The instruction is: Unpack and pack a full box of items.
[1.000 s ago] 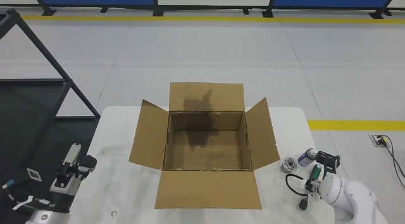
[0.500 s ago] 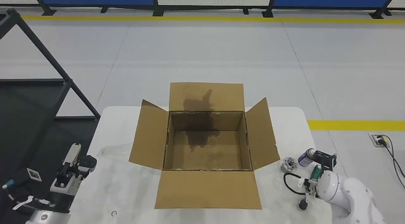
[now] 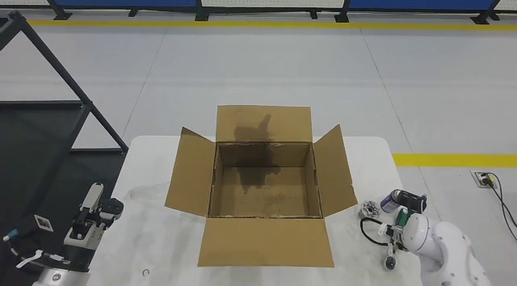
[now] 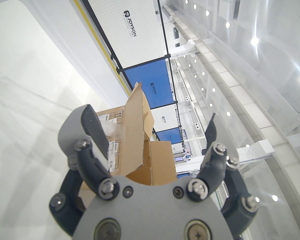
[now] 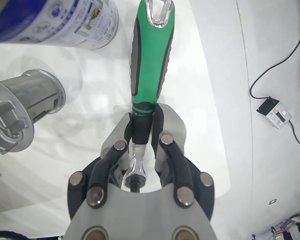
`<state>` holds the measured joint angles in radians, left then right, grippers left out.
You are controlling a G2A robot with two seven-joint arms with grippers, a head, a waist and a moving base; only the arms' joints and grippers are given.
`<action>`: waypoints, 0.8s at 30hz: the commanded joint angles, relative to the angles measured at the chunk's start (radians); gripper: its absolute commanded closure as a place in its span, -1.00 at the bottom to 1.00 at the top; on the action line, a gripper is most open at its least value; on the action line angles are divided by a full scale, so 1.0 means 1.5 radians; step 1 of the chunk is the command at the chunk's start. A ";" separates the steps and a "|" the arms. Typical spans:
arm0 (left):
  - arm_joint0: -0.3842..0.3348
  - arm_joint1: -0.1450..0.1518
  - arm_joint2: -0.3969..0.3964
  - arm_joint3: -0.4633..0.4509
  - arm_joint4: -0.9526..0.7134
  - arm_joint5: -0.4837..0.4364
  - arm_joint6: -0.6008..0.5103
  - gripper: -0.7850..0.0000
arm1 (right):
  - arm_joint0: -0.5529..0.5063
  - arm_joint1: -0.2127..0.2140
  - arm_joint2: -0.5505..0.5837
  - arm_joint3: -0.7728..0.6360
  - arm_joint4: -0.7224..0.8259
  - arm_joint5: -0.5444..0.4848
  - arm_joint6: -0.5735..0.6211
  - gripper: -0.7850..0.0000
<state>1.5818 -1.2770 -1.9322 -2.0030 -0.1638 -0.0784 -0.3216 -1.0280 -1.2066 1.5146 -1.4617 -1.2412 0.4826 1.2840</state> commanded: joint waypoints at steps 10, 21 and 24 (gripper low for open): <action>0.000 0.000 0.000 0.000 0.000 0.000 0.000 -1.00 | -0.020 0.004 0.037 -0.046 0.013 0.000 -0.002 1.00; 0.000 0.000 0.000 0.000 0.000 0.000 0.000 -1.00 | -0.092 0.013 0.131 -0.204 0.046 -0.013 0.006 1.00; 0.000 0.000 0.000 0.000 0.000 0.000 0.000 -1.00 | -0.108 0.014 0.157 -0.262 0.069 -0.016 0.003 1.00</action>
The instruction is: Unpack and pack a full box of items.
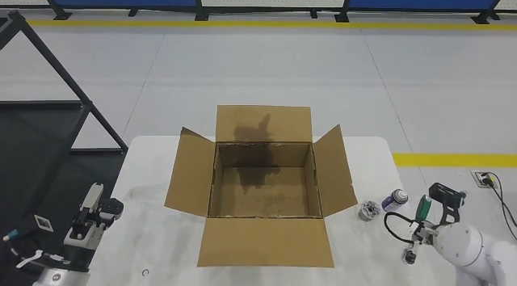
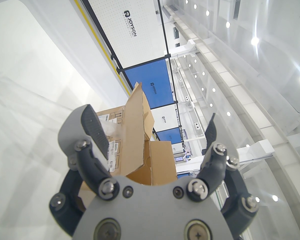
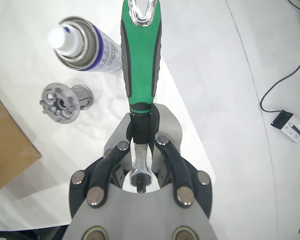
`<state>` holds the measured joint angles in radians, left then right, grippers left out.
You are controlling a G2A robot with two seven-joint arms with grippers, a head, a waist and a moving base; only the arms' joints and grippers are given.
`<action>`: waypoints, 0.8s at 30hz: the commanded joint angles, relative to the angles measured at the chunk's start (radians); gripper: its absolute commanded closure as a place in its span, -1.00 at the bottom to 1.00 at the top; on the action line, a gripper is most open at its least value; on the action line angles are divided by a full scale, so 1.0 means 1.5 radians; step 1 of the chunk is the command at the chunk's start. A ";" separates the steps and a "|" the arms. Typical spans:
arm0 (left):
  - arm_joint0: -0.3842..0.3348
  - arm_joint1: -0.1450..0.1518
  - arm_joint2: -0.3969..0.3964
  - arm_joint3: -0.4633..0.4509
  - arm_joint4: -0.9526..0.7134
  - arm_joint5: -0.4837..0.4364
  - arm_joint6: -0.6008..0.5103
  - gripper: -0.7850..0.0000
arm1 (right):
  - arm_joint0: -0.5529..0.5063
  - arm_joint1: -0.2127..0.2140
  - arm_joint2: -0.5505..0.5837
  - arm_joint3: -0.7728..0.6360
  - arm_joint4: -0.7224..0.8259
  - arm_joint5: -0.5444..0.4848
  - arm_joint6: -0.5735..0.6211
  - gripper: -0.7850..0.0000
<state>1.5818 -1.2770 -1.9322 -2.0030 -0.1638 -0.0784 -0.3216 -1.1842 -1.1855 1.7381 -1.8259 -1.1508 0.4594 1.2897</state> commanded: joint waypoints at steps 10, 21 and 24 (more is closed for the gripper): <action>0.000 0.000 0.000 0.000 0.000 0.000 0.000 -1.00 | -0.035 0.001 0.036 -0.126 0.070 -0.025 -0.012 1.00; 0.000 0.000 0.000 0.000 0.000 0.000 0.000 -1.00 | -0.042 -0.001 0.034 -0.102 0.107 -0.051 -0.050 1.00; 0.000 0.000 0.000 0.000 0.000 0.000 0.000 -1.00 | -0.043 -0.001 0.032 -0.117 0.134 -0.080 -0.084 1.00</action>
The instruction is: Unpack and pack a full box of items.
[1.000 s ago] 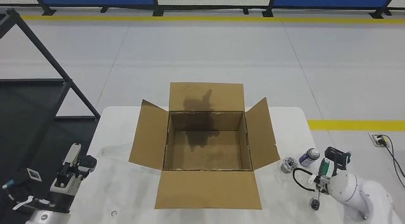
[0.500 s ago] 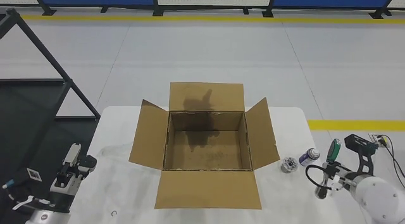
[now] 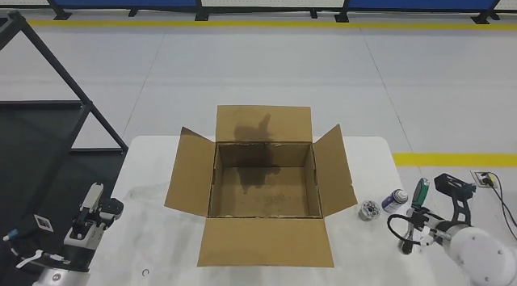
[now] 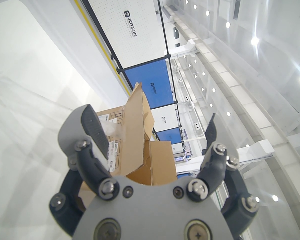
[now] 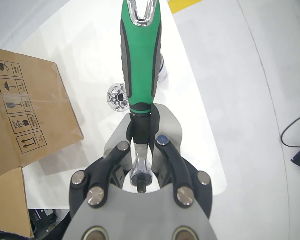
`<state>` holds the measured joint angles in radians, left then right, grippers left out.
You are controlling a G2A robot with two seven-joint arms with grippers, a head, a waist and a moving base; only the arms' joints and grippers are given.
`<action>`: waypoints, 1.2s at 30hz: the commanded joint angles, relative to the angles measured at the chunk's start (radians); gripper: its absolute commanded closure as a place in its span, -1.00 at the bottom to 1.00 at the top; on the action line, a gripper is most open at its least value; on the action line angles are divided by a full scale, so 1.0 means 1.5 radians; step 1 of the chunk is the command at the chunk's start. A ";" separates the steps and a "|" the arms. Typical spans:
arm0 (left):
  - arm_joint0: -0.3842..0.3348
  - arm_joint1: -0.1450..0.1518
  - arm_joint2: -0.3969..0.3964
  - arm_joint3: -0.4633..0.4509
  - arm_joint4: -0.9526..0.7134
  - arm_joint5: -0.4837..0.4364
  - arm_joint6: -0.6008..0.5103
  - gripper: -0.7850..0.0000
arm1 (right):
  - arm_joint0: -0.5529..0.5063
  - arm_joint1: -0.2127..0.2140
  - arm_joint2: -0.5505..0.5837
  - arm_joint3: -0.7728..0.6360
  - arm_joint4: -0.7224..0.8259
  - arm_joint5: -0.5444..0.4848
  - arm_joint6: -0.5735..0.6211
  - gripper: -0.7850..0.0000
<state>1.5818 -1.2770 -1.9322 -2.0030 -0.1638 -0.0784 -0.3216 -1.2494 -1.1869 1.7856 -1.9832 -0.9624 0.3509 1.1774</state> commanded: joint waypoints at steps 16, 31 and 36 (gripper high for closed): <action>0.000 0.000 0.000 0.000 0.000 0.000 0.000 -1.00 | 0.187 0.016 -0.115 -0.198 0.076 -0.092 0.117 1.00; 0.000 0.000 0.000 0.000 0.000 0.000 0.000 -1.00 | 0.297 0.013 -0.240 -0.165 0.078 -0.088 0.144 1.00; 0.000 0.000 0.000 0.000 0.000 0.000 0.000 -1.00 | 0.297 0.013 -0.240 -0.165 0.078 -0.088 0.144 1.00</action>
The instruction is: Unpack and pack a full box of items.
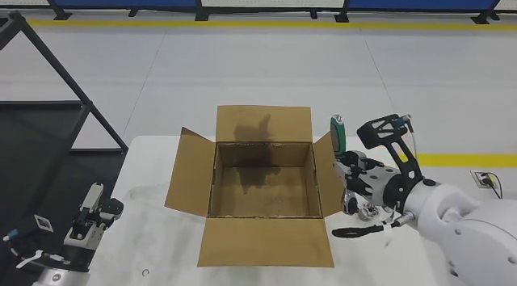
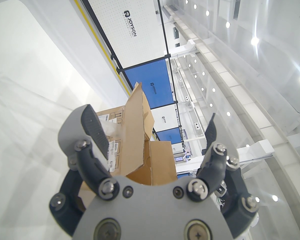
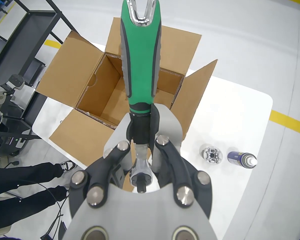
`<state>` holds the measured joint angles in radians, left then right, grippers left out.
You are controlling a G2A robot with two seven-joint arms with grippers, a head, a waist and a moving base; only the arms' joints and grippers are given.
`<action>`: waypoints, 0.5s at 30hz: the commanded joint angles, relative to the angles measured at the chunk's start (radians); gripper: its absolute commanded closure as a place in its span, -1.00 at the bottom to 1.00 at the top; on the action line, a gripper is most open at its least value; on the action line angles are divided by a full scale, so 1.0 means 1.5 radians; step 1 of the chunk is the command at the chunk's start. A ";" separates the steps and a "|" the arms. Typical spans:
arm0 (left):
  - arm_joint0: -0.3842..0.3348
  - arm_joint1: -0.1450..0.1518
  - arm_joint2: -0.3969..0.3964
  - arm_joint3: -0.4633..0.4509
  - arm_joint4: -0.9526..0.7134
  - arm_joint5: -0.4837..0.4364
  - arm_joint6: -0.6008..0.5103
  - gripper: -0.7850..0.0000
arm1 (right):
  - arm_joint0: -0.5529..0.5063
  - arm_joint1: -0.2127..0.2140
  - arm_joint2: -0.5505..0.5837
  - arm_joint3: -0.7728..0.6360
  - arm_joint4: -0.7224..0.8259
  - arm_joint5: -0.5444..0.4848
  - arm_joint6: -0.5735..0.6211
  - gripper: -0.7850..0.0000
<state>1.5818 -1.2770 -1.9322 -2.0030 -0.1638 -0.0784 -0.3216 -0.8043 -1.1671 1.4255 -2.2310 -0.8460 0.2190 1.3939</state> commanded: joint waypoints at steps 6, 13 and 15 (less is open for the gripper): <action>-0.001 0.001 0.002 -0.005 0.009 -0.001 0.001 -1.00 | 0.035 -0.006 -0.089 0.059 0.035 -0.065 -0.052 1.00; 0.001 0.002 0.007 -0.006 0.018 -0.001 0.005 -1.00 | 0.223 -0.037 -0.287 0.234 0.041 -0.088 -0.039 1.00; 0.004 0.003 0.006 -0.005 0.018 -0.002 0.008 -1.00 | 0.269 -0.050 -0.340 0.288 0.042 -0.095 -0.045 1.00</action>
<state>1.5854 -1.2733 -1.9217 -2.0110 -0.1365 -0.0805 -0.3121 -0.4437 -1.2330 0.9632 -1.8478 -0.7835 0.0826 1.3316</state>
